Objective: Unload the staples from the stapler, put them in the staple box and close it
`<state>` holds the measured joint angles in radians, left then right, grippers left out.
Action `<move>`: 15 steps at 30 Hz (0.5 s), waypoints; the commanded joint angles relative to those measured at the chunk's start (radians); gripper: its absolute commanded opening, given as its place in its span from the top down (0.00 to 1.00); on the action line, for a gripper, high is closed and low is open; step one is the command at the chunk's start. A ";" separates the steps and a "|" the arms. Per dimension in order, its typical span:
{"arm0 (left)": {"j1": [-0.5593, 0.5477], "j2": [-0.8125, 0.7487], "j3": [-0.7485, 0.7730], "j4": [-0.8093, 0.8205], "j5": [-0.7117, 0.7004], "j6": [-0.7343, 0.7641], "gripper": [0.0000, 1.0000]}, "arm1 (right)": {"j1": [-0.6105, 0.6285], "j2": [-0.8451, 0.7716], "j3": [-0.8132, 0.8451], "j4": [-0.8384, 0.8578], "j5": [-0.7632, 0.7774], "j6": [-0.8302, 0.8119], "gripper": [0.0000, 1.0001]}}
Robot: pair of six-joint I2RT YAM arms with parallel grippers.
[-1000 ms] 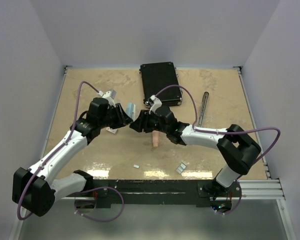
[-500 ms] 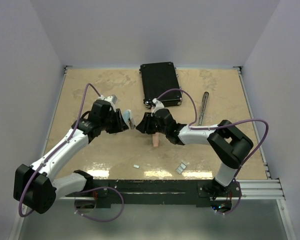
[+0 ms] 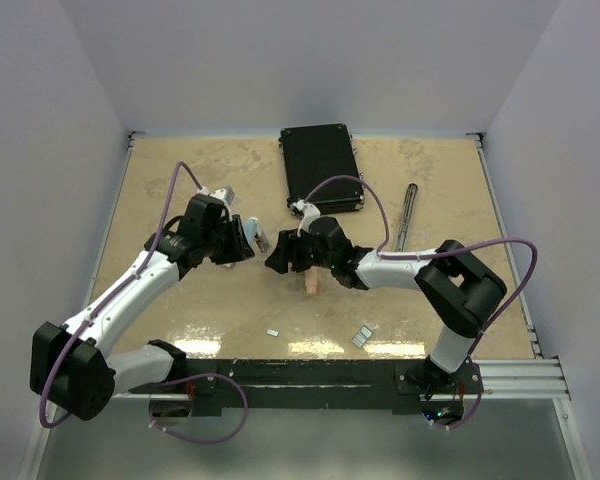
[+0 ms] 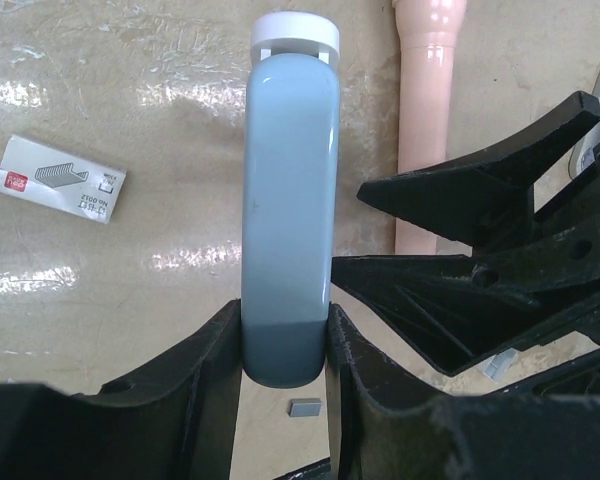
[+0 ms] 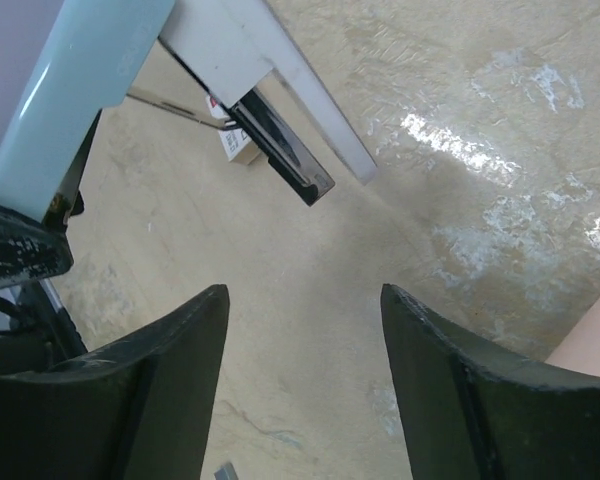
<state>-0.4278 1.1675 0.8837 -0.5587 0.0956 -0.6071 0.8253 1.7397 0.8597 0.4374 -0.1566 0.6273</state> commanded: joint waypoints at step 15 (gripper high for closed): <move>0.000 0.000 0.087 -0.049 0.099 0.073 1.00 | -0.038 0.010 0.200 -0.109 -0.086 -0.233 0.25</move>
<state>-0.4278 1.1782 0.9154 -0.6212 0.1383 -0.5713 0.7952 1.7390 0.9787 0.3363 -0.2020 0.4576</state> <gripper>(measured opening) 0.385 0.765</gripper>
